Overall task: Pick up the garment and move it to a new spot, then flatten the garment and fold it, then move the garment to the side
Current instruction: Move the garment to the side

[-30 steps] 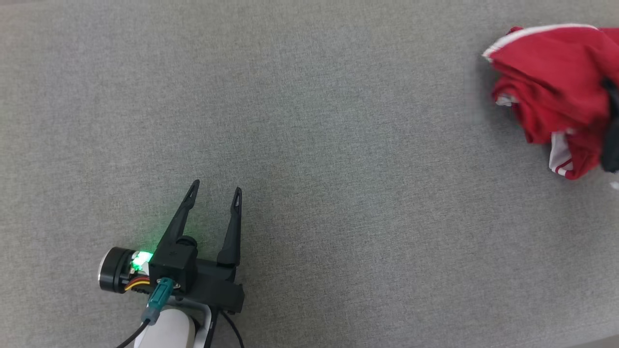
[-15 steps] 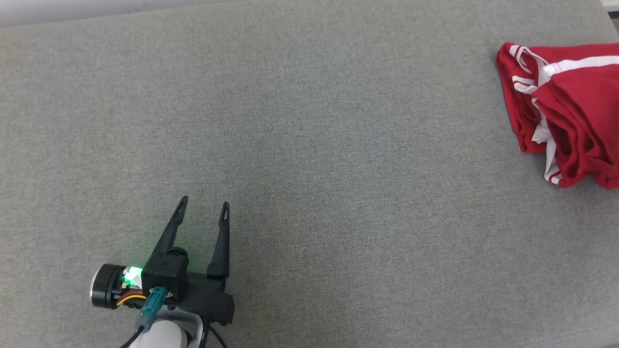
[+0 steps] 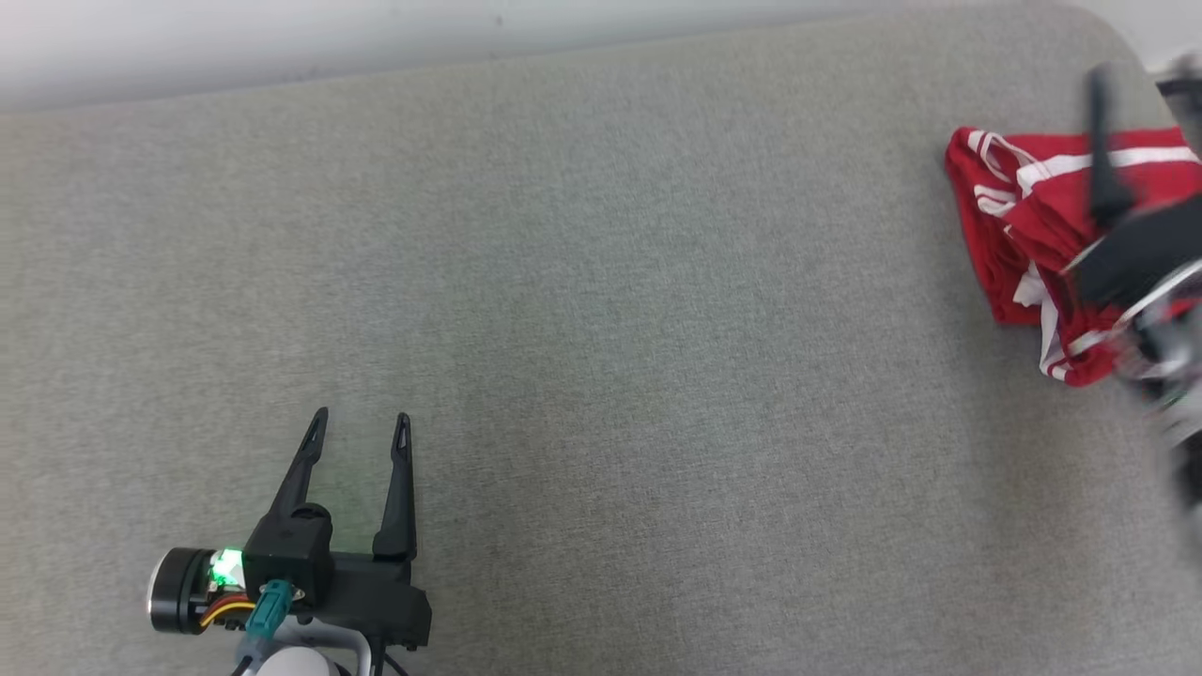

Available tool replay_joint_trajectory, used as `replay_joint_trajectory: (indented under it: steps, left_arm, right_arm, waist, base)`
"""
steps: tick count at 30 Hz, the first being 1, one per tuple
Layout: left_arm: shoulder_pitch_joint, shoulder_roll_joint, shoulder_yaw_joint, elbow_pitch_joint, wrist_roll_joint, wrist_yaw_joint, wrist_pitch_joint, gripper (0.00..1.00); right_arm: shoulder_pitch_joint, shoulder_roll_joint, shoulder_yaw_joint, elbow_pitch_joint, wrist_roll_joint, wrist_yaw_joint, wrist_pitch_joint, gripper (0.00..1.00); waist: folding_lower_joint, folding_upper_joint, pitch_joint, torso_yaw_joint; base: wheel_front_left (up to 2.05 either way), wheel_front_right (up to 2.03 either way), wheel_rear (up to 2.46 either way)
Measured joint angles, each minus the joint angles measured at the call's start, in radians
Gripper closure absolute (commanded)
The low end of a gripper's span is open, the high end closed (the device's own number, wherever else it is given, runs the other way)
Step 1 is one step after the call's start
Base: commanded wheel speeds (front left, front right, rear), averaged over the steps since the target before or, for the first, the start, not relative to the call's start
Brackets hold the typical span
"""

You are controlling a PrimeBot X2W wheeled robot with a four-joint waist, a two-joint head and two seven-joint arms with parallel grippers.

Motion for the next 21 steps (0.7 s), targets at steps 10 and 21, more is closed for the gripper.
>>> replay_joint_trajectory:
  steps: [10, 21]
  left_arm:
    - [0.036, -0.003, 0.019, -0.003, -0.012, 0.002, 0.0, 0.0]
    - [0.089, -0.005, 0.057, -0.002, -0.021, 0.006, 0.0, 0.0]
  right_arm:
    - [0.362, 0.283, -0.176, -0.257, -0.174, 0.0, 0.0, 0.0]
    - [0.568, 0.416, -0.229, -0.332, -0.247, 0.0, 0.0, 0.0]
  waist:
    - [0.0, 0.0, -0.051, 0.038]
    - [-0.0001, 0.0, -0.121, 0.081]
  base:
    - [0.0, 0.0, 0.0]
    - [0.0, 0.0, 0.0]
